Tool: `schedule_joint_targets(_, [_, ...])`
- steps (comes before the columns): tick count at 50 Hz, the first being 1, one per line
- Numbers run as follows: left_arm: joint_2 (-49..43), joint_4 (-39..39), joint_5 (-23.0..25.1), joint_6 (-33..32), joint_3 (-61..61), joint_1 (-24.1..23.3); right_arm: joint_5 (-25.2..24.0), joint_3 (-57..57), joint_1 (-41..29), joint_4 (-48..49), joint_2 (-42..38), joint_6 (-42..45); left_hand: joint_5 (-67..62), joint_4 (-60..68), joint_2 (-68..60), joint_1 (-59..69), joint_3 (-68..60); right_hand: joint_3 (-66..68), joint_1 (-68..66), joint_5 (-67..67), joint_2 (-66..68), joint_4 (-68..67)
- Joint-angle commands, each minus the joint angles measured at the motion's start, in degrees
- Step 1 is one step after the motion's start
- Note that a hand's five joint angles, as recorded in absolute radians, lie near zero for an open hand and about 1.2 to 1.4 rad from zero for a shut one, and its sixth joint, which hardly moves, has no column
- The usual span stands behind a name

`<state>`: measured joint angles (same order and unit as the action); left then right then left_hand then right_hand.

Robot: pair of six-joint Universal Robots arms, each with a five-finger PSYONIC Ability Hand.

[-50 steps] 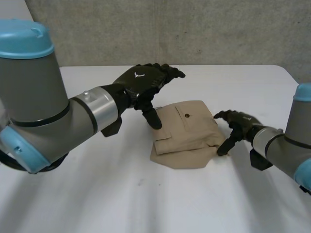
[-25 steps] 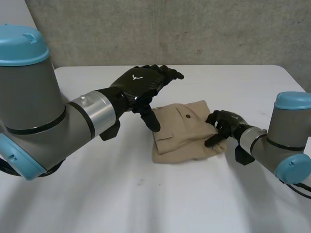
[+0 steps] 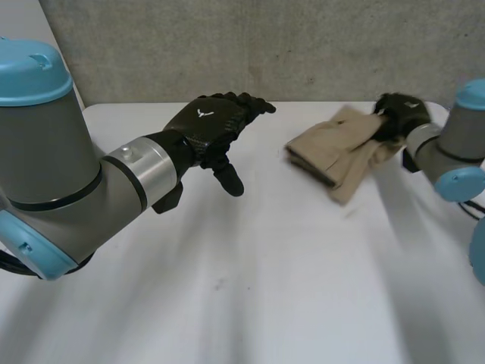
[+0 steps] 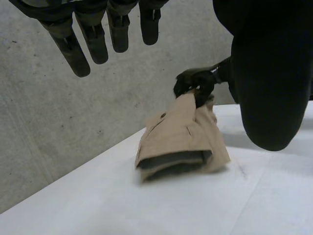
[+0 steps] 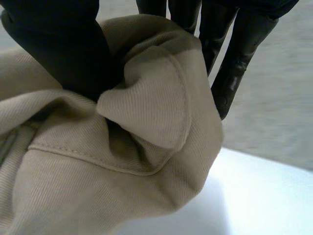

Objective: Fold the laundry.

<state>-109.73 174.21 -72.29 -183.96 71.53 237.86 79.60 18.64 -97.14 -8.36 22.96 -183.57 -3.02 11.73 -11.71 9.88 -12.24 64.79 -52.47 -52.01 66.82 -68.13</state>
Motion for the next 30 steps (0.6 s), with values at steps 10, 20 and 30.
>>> schedule_joint_targets(10, [-1.2,0.2,-1.4,0.0,-1.0,-0.4,6.2,-13.5,15.8,-2.7,-9.8,4.6,2.1,-0.8,0.8,1.0,1.4,15.2,-27.5,-18.0,13.2,-11.9])
schedule_joint_targets(20, [-1.8,0.4,-1.4,0.1,-1.0,-0.6,-1.2,-12.9,19.5,-3.0,-10.6,5.0,2.1,-0.8,0.8,1.0,1.4,3.8,-16.1,-6.6,1.8,-0.4])
schedule_joint_targets(30, [-1.4,0.3,-1.4,2.0,-0.7,-0.6,-0.2,-12.4,21.7,-5.7,-10.1,8.9,2.1,-0.8,0.8,1.0,1.4,-54.8,42.5,52.0,-56.8,58.1])
